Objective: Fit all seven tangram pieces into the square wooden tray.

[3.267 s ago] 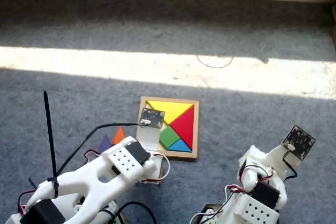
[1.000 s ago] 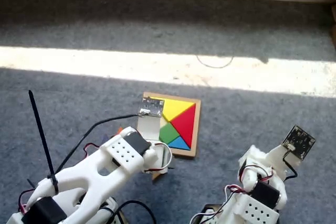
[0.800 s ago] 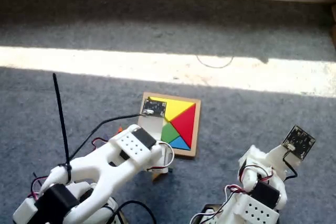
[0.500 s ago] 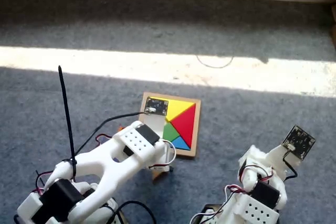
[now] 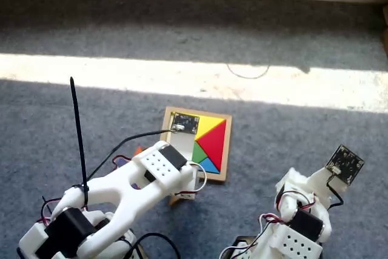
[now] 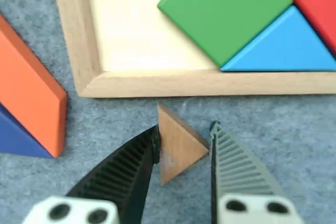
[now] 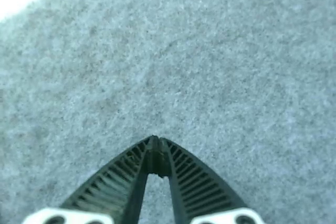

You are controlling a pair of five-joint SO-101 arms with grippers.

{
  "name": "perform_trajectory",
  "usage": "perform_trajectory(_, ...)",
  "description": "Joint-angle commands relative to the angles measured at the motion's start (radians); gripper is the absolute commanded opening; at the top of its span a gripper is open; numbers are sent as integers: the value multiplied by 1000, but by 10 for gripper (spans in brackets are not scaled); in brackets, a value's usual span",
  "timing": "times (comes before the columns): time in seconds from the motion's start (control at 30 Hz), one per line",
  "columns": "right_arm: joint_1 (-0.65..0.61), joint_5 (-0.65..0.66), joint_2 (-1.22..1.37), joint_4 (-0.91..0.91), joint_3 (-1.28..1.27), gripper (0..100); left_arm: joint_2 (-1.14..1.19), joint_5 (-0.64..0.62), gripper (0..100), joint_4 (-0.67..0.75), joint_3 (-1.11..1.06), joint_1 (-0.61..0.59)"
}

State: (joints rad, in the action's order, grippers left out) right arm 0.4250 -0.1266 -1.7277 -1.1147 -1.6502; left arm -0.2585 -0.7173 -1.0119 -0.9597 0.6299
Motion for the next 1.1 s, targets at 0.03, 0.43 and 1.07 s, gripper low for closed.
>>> perform_trajectory(0.03, -12, -6, -8, 21, 7, 5, 8, -2, 86, -11, 4, 19)
perform_trajectory(0.43, -12, -6, -8, 21, 7, 5, -71, 2, 5, -121, 90, 19)
perform_trajectory(1.07, -12, -6, -8, 21, 7, 5, -297, 311, 117, -427, 202, -130)
